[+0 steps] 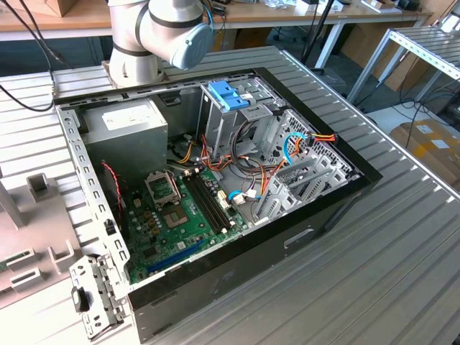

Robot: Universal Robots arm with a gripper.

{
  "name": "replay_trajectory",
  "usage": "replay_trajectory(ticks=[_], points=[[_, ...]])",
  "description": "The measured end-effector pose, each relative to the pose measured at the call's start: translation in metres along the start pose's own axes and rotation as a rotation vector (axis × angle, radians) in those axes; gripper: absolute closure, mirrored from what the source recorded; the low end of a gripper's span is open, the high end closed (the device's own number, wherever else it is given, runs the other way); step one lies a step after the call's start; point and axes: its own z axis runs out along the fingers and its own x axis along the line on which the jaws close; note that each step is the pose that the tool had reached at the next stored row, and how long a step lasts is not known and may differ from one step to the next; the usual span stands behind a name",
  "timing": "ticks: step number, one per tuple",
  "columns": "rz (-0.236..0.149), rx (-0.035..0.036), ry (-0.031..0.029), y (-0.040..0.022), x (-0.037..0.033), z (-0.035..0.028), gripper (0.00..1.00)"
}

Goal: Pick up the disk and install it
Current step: 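Pick up the disk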

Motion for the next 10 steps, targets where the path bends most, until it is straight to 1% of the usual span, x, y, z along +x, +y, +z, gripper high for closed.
replay_trajectory(ticks=[10], points=[[0.0,0.0,-0.0015,0.0002,-0.0001,-0.0055,0.63]])
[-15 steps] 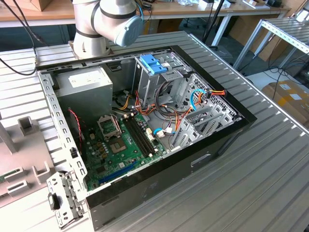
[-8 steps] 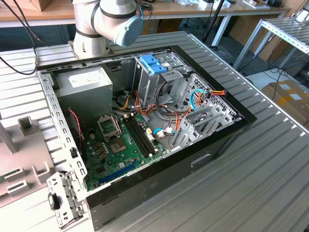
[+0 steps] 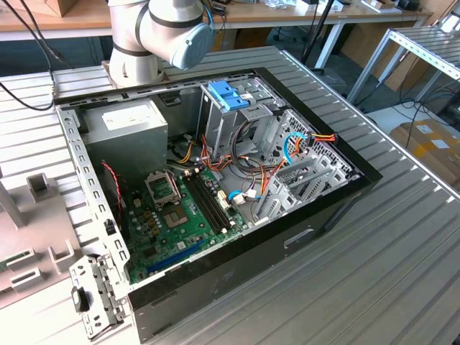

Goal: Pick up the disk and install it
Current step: 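Pick up the disk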

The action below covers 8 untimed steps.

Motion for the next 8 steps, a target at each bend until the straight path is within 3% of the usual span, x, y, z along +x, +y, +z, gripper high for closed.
replay_trajectory(ticks=[8], points=[[0.0,0.0002,-0.0009,0.0002,-0.0002,-0.0052,0.63]])
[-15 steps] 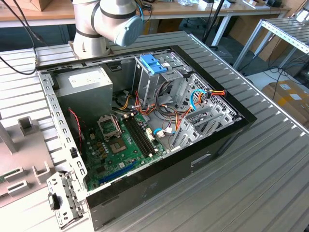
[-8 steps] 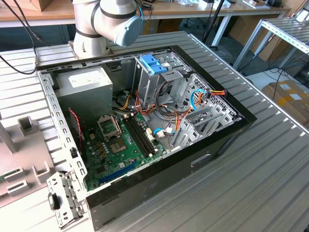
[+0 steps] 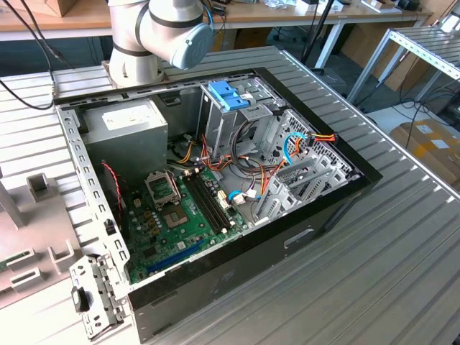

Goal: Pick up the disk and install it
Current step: 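Pick up the disk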

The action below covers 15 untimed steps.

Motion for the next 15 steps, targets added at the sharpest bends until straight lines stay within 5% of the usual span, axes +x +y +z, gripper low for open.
replay_trajectory(ticks=[15], points=[[0.0,0.0,-0.0026,0.0003,-0.0003,-0.0084,0.63]])
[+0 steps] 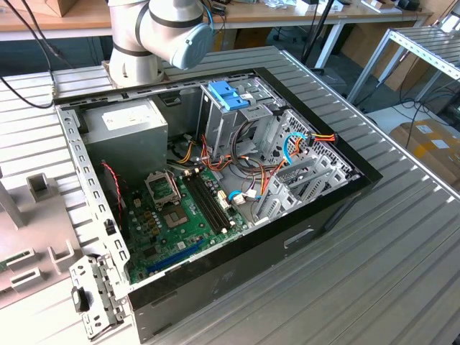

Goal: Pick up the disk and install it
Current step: 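Pick up the disk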

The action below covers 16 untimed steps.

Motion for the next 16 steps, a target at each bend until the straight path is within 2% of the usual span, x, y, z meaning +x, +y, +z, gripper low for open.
replay_trajectory(ticks=[16], points=[[0.0,0.0001,-0.0023,0.0004,-0.0004,-0.0111,0.63]])
